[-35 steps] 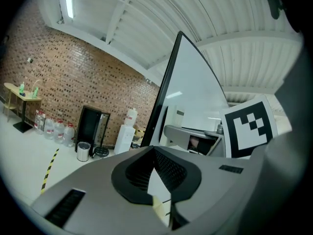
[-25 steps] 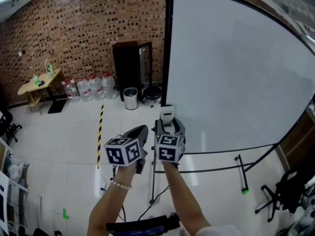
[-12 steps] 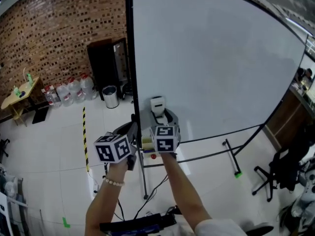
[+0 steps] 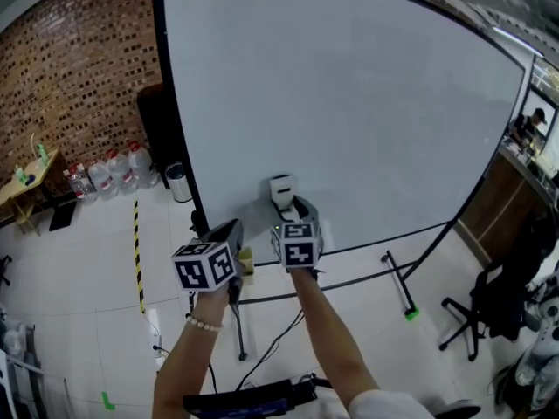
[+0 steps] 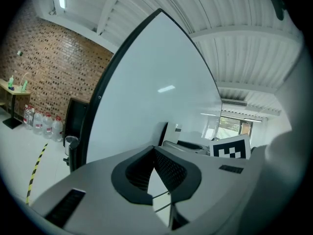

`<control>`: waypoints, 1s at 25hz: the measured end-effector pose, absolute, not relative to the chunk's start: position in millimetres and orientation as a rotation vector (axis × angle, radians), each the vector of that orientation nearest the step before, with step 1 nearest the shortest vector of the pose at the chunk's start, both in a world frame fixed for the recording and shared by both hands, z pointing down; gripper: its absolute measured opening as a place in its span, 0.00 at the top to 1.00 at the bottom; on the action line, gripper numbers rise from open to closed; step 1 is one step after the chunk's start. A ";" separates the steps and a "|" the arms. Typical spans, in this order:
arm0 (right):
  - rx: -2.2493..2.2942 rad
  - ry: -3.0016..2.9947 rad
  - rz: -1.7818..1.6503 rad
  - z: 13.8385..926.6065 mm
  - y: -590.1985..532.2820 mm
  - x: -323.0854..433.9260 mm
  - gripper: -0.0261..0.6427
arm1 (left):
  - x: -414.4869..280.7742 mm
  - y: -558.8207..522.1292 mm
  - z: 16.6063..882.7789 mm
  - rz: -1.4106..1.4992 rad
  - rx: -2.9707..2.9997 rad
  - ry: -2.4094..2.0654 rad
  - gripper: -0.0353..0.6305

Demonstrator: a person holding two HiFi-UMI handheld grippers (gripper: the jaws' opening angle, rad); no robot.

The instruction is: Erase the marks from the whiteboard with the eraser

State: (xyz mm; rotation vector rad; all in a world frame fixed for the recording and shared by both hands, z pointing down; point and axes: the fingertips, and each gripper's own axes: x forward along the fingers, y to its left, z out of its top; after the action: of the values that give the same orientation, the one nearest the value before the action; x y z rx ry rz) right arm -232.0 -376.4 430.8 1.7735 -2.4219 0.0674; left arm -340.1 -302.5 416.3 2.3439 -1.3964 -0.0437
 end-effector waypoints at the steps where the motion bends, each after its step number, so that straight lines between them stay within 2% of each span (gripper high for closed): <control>1: 1.776 -2.421 0.068 431.2 -377.9 -218.5 0.58 | -329.5 -303.3 415.5 -0.049 2.342 -1.400 0.97; 16: 1.743 -2.419 0.035 436.6 -404.0 -6.2 0.58 | -127.8 -310.4 426.0 -0.031 2.338 -1.416 0.97; 25: 1.720 -2.416 0.044 440.0 -421.8 80.0 0.58 | -35.7 -323.3 420.5 -0.027 2.340 -1.417 0.97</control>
State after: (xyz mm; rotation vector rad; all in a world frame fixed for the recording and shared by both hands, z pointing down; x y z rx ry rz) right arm 80.0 -421.8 440.0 1.7198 -2.4157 0.0441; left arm -35.7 -323.3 420.5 2.3399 -1.4173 -0.0266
